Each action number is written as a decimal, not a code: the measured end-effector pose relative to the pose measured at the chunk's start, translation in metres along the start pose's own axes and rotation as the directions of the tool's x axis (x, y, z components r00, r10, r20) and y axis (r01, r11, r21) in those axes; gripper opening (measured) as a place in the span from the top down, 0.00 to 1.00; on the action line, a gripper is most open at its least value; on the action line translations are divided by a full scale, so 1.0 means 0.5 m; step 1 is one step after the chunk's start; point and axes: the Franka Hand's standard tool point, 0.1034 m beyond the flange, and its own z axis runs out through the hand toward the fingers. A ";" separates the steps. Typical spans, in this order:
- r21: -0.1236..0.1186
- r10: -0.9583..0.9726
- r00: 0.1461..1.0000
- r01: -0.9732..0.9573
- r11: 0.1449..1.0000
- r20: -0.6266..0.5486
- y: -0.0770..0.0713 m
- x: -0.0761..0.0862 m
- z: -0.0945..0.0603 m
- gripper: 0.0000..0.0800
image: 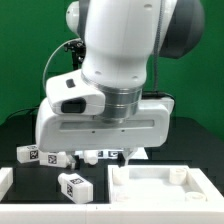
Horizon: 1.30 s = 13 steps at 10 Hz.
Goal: Assemble one leg
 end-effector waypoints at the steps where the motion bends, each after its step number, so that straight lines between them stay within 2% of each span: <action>1: 0.000 0.002 1.000 -0.002 1.000 0.001 0.003 -0.001 0.002 0.19; 2: -0.001 -0.030 1.000 0.030 1.000 0.007 0.012 -0.005 0.006 0.19; 4: 0.002 -0.055 0.994 0.055 0.998 0.095 0.055 -0.041 0.027 0.19; 5: 0.005 -0.037 0.994 0.037 0.999 0.101 0.058 -0.045 0.029 0.19; 7: 0.029 -0.049 0.977 0.044 0.999 0.210 0.042 -0.065 0.037 0.19; 8: 0.042 -0.052 0.959 0.042 0.998 0.280 0.038 -0.068 0.043 0.19; 9: 0.044 -0.069 0.953 0.058 0.997 0.294 0.044 -0.057 0.048 0.19; 11: 0.045 -0.037 0.926 0.021 0.999 0.375 0.062 -0.062 0.057 0.19; 12: 0.024 0.005 0.928 -0.015 1.000 0.374 0.063 -0.044 0.057 0.19; 13: 0.023 -0.004 0.934 -0.005 1.000 0.358 0.065 -0.037 0.056 0.19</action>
Offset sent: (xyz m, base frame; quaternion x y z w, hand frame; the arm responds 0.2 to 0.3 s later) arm -0.0120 -0.0581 0.0004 -0.0429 -0.1433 -0.0862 0.9850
